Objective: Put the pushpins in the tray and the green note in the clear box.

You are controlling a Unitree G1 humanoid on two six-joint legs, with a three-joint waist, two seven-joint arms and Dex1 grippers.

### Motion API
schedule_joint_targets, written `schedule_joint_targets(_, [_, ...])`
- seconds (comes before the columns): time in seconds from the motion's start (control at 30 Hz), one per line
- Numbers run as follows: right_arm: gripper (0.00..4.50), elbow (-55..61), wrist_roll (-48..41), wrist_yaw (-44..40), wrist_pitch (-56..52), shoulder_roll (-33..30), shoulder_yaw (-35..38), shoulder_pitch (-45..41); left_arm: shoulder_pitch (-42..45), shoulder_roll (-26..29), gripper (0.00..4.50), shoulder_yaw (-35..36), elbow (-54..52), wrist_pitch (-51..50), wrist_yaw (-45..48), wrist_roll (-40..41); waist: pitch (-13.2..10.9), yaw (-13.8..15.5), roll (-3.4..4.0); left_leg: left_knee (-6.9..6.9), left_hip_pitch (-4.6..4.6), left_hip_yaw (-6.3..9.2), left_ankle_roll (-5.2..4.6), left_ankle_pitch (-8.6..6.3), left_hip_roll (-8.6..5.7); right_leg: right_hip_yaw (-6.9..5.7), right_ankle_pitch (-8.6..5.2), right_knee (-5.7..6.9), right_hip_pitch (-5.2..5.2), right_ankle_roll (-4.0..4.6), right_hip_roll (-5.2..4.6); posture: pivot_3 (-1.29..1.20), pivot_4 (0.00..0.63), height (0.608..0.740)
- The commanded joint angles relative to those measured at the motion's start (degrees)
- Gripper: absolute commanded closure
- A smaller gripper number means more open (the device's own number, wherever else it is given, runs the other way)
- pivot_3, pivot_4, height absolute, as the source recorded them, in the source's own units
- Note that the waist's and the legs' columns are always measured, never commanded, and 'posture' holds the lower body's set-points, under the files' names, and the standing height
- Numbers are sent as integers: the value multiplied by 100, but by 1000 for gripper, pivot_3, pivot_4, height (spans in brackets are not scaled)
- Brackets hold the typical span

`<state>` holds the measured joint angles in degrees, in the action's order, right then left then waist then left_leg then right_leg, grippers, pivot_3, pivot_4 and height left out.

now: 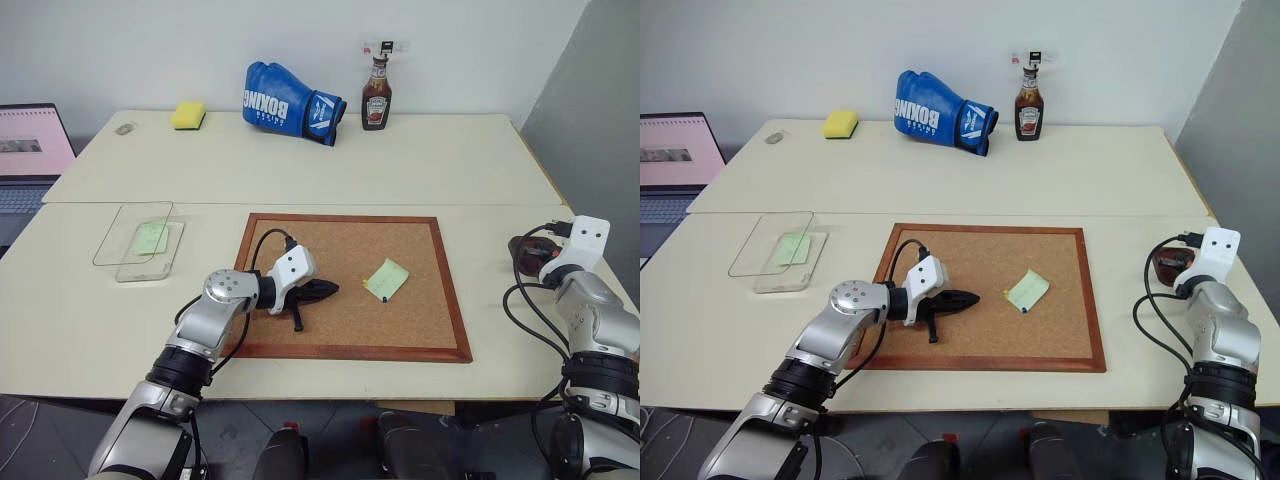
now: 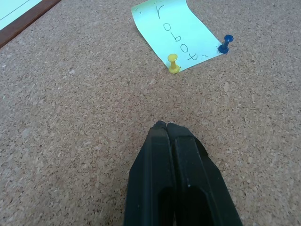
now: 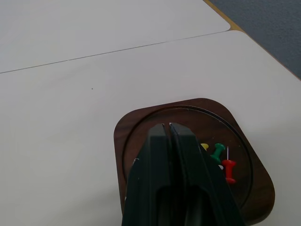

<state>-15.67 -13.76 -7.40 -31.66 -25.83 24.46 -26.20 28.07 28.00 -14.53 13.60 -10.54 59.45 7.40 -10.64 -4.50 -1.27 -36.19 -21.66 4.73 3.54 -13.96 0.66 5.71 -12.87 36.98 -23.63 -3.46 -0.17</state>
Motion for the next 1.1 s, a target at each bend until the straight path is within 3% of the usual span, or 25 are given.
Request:
schedule_joint_targets(0.03, [3408,18,-42,-28,204,-93,46,-95,-122,93,4500,-137,144,-110,15,-226,0,-11,0,0,0,0,0,0,0,0,0,0,0,0,0,0,150,740])
schedule_joint_targets(0.3, [1593,-91,22,27,393,-139,-17,-106,-61,75,4500,-129,188,-98,-3,-223,0,-18,0,-1,1,0,0,0,0,1,0,1,1,0,0,0,150,740])
schedule_joint_targets(0.57, [102,-46,64,-50,504,-164,-131,-53,-47,69,4500,-131,216,-77,-13,-237,0,-18,0,0,1,0,0,0,-1,1,0,0,1,0,0,0,150,740])
schedule_joint_targets(1.1, [14,79,808,-40,1336,-467,-645,89,-93,78,4500,-142,166,-102,-3,-227,0,-21,0,0,1,0,0,0,-1,1,-1,-1,1,1,0,0,150,740])
